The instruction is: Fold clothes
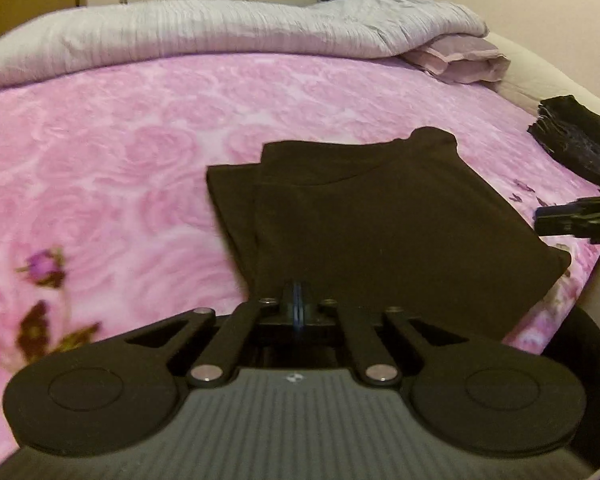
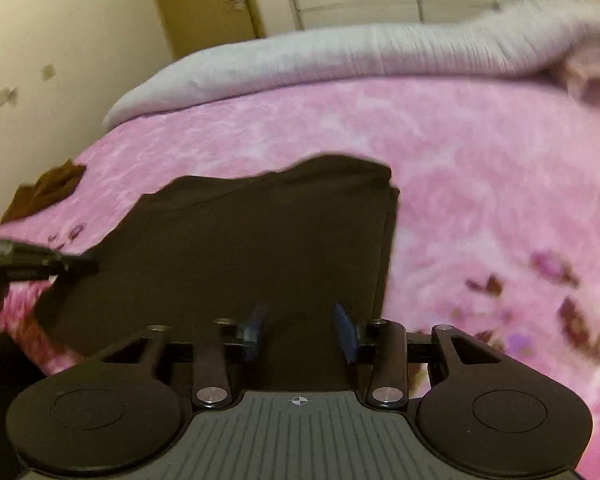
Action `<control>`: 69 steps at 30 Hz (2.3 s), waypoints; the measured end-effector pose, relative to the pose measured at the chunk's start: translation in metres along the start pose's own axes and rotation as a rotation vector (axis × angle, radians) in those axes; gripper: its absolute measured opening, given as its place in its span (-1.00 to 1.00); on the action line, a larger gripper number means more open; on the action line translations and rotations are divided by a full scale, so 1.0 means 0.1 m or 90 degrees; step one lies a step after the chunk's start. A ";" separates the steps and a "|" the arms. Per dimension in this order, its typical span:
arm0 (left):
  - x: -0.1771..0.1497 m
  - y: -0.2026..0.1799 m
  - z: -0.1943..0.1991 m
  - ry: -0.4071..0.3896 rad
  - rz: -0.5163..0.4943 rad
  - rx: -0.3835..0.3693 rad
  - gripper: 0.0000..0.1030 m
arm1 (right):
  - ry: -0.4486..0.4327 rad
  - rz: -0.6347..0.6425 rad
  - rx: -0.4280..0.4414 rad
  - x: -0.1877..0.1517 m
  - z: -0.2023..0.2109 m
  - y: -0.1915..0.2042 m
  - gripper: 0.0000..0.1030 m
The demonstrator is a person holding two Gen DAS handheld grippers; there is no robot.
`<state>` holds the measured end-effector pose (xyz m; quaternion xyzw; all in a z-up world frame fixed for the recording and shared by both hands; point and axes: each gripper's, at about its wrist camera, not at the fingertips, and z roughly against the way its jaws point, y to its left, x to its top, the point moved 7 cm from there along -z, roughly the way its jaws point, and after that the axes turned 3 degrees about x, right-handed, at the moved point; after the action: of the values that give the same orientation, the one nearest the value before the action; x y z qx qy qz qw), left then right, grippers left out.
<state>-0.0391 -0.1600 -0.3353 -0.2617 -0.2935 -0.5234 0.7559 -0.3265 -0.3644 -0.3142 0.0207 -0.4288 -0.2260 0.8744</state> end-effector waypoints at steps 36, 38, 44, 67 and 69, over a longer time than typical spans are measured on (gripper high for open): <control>-0.39 -0.41 0.02 0.040 -0.046 0.002 -0.84 | 0.070 0.128 0.005 -0.60 0.01 0.37 0.04; -0.39 -0.41 0.02 0.039 -0.047 0.003 -0.84 | 0.069 0.141 -0.010 -0.60 0.04 0.39 0.05; -0.38 -0.44 0.05 0.036 -0.068 0.012 -0.84 | 0.052 0.269 -0.057 -0.63 0.17 0.56 0.12; -0.57 -1.33 -0.23 -0.077 -0.656 0.202 0.27 | 0.004 0.706 -0.140 -0.74 -0.28 0.90 -0.31; -0.50 -1.29 -0.30 -0.076 -0.676 0.237 0.01 | -0.006 0.695 -0.143 -0.70 -0.22 0.92 -0.32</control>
<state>-0.1695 -0.1897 -0.3808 0.0303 -0.5145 -0.7558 0.4040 -0.3119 -0.2563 -0.3586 -0.2988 -0.3544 0.2154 0.8595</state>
